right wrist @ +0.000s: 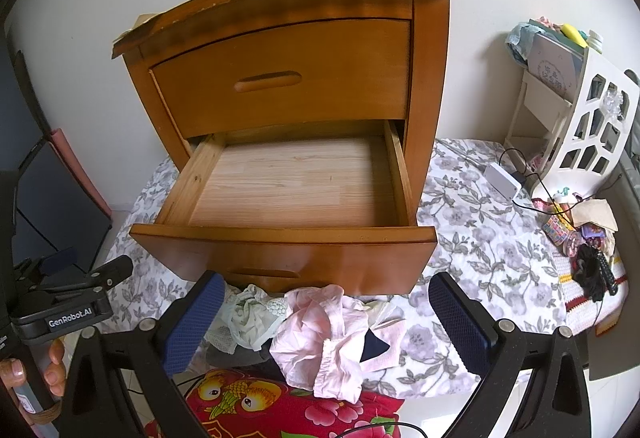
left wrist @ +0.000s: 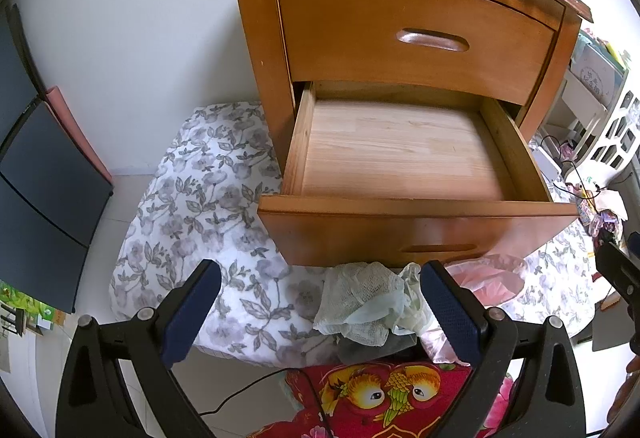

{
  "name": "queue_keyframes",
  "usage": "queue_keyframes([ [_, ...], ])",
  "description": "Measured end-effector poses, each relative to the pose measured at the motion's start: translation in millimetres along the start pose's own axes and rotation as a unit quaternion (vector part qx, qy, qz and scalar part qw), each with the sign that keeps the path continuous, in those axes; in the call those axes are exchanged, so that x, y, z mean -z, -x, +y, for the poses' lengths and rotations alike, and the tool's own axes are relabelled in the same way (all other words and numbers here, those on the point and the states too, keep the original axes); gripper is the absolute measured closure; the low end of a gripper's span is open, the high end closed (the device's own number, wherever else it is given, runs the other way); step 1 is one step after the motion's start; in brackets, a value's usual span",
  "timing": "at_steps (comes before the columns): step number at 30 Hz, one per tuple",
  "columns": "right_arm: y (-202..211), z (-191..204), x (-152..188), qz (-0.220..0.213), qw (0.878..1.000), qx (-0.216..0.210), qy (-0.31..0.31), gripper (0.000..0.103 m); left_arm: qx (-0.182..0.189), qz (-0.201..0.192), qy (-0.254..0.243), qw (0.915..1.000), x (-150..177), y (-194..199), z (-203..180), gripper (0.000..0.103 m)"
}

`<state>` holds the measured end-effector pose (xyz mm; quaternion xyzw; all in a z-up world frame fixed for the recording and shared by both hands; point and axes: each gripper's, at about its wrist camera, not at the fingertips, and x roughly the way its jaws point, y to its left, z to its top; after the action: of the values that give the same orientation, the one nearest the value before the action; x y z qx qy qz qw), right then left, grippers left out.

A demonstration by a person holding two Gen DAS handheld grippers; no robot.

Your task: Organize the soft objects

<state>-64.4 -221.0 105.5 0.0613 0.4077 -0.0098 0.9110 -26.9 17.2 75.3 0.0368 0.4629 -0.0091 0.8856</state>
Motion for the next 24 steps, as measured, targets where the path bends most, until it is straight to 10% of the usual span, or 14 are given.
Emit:
queue_keyframes([
  [24, -0.4, -1.0, -0.4, 0.001, 1.0, 0.002, -0.003, 0.0, 0.005, 0.003, 0.002, 1.0, -0.8, -0.2, 0.0, 0.003],
])
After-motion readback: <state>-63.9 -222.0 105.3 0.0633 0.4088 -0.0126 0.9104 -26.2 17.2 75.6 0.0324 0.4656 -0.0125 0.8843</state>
